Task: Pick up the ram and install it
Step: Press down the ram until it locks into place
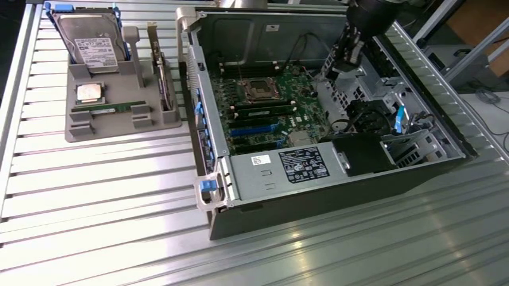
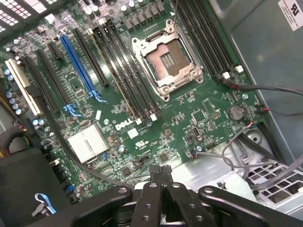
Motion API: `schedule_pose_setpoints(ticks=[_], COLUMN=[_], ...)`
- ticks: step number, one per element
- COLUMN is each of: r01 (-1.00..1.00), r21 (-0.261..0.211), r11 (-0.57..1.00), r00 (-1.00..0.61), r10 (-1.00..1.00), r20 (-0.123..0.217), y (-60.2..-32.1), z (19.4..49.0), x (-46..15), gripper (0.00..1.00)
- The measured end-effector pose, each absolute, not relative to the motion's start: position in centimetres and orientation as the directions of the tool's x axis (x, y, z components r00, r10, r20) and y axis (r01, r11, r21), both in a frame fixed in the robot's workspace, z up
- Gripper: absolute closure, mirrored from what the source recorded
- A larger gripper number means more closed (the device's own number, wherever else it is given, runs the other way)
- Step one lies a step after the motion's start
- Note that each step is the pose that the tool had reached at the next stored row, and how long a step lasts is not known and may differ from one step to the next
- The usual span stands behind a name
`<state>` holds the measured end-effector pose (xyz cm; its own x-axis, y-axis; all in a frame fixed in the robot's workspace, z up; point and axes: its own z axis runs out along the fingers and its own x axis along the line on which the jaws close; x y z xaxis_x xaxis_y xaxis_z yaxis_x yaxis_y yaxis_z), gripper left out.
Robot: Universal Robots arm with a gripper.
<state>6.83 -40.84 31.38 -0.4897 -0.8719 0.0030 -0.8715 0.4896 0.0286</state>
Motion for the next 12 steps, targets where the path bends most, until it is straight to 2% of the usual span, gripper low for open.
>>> schedule_pose_setpoints(ticks=[12], r01=[-0.803], r21=[0.029], r11=[0.596], r00=[-0.596], r10=[-0.803], r20=[0.003], y=[-40.84], z=[31.33], x=[6.83], gripper=[0.90])
